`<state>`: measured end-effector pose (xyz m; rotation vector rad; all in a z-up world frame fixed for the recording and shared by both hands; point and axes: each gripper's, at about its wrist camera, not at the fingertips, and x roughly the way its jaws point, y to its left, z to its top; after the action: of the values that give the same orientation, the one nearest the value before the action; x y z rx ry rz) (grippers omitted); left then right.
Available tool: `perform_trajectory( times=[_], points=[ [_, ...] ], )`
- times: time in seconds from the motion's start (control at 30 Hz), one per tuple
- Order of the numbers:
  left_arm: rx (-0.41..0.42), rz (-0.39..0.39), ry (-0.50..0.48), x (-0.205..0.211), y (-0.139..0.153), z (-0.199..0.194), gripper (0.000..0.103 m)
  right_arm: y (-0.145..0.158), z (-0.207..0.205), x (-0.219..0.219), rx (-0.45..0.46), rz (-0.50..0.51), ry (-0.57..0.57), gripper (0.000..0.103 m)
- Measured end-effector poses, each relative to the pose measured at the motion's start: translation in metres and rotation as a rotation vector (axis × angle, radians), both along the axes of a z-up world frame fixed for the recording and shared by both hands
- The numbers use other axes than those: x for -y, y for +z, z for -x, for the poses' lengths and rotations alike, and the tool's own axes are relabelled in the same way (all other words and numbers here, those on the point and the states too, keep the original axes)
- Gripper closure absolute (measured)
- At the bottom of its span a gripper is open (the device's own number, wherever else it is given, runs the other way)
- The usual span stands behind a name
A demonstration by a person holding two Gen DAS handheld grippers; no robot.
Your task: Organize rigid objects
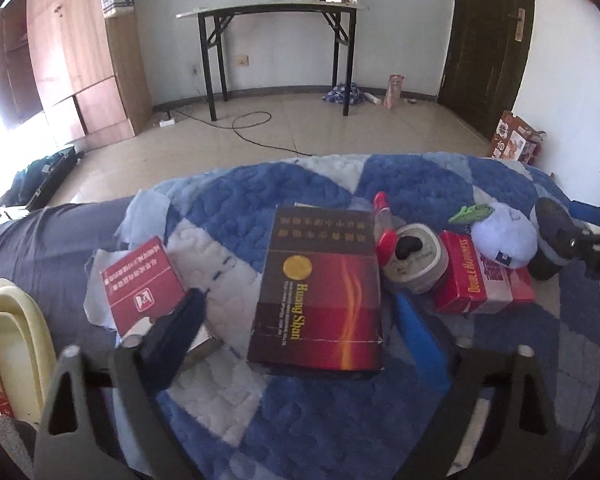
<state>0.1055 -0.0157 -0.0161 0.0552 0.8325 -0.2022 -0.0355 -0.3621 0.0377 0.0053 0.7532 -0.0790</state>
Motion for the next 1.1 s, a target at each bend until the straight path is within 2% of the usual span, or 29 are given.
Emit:
perform_trajectory(
  times=[0.07, 0.13, 0.17, 0.23, 0.27, 0.43, 0.57, 0.63, 0.7, 0.8, 0.87, 0.93, 1.0, 1.1],
  points=[
    [-0.023, -0.004, -0.014, -0.001, -0.004, -0.002, 0.035, -0.006, -0.002, -0.005, -0.013, 0.011, 0.009, 0.0],
    [-0.036, 0.03, -0.036, -0.003, -0.004, -0.003, 0.042, -0.012, -0.009, -0.004, -0.024, 0.004, 0.011, 0.002],
    [-0.038, 0.04, -0.037, -0.004, -0.003, -0.002, 0.046, -0.015, -0.011, -0.003, -0.029, -0.003, 0.018, 0.007],
    [-0.028, 0.043, -0.033, -0.006, 0.0, 0.0, 0.046, -0.02, -0.011, -0.001, -0.021, 0.001, 0.027, 0.022],
    [-0.029, 0.047, -0.036, -0.008, 0.001, 0.001, 0.046, -0.022, -0.012, 0.001, -0.02, 0.002, 0.027, 0.034],
    [-0.031, 0.079, -0.033, -0.02, 0.009, 0.003, 0.046, -0.033, -0.016, 0.005, -0.004, -0.012, 0.047, 0.035],
    [0.033, 0.108, -0.012, -0.038, 0.035, 0.015, 0.046, -0.02, -0.005, 0.011, 0.035, 0.01, 0.022, 0.035],
    [0.079, 0.08, 0.027, -0.049, 0.051, 0.025, 0.046, -0.005, 0.006, 0.013, 0.084, -0.001, 0.021, 0.035],
    [0.132, 0.026, 0.09, -0.068, 0.072, 0.041, 0.046, 0.012, 0.018, 0.005, 0.159, -0.036, 0.074, 0.035],
    [0.192, 0.024, 0.266, -0.128, 0.103, 0.074, 0.046, 0.036, 0.034, -0.036, 0.253, -0.087, 0.238, 0.035],
    [0.192, 0.013, 0.361, -0.17, 0.11, 0.093, 0.046, 0.049, 0.041, -0.082, 0.297, -0.095, 0.368, 0.035],
    [0.171, 0.055, 0.433, -0.216, 0.108, 0.11, 0.046, 0.055, 0.044, -0.141, 0.316, -0.076, 0.509, 0.035],
    [0.142, 0.11, 0.504, -0.262, 0.095, 0.122, 0.046, 0.052, 0.038, -0.205, 0.293, -0.068, 0.652, 0.035],
    [0.052, 0.142, 0.601, -0.306, 0.069, 0.124, 0.046, 0.036, 0.02, -0.295, 0.204, -0.037, 0.832, 0.035]
  ],
)
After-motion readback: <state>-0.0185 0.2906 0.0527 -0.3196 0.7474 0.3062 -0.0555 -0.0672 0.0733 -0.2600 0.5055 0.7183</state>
